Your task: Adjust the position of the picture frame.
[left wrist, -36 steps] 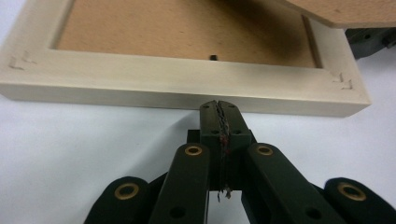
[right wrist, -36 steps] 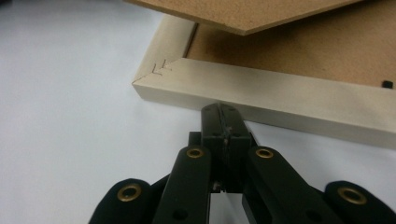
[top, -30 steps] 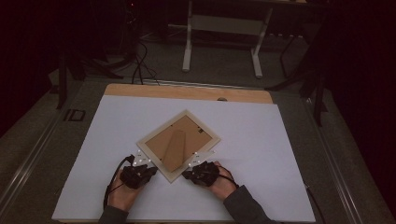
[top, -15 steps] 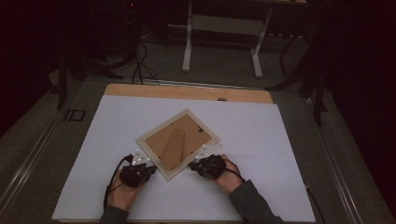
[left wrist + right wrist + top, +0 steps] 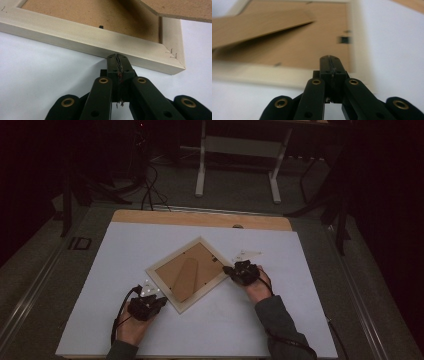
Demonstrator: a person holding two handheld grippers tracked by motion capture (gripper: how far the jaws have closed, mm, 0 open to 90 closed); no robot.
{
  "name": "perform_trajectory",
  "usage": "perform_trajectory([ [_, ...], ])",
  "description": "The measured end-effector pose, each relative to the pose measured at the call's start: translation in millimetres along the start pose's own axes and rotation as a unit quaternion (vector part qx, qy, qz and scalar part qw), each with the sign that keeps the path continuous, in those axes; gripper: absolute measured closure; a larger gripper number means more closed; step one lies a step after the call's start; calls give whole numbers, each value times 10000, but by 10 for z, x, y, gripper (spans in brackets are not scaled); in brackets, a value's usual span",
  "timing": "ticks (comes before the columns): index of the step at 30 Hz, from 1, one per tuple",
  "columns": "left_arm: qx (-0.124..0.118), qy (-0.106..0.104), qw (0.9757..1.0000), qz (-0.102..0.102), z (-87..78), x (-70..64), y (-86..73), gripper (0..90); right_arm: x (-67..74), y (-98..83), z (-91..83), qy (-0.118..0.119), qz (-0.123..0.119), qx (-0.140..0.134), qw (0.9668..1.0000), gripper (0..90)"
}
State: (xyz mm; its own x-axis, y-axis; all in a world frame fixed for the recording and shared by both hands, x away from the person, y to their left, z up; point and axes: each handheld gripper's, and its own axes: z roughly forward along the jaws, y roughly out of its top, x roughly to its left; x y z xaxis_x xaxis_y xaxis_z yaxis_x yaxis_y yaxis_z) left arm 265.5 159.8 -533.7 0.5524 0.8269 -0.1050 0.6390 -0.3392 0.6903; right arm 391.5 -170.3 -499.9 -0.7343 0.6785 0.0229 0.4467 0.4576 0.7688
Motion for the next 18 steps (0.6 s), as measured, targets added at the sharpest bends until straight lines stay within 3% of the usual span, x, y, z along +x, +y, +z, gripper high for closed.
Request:
perform_trajectory([
  [2,-2,2,10000,1,0,-1,0,900,-50,9,-1,-51,79,-25,10000,899],
  [4,-2,-2,10000,-9,3,2,0,900,-230,28,-1,-272,326,-80,9991,899],
  [7,-2,6,10000,-3,7,0,5,900,-338,31,13,-367,524,-19,9979,899],
  [15,-9,37,10000,-1,22,-16,16,900,-356,1,220,-395,567,262,9973,898],
  [18,-15,36,10000,-9,25,-17,18,900,-393,1,255,-523,737,214,9957,898],
])
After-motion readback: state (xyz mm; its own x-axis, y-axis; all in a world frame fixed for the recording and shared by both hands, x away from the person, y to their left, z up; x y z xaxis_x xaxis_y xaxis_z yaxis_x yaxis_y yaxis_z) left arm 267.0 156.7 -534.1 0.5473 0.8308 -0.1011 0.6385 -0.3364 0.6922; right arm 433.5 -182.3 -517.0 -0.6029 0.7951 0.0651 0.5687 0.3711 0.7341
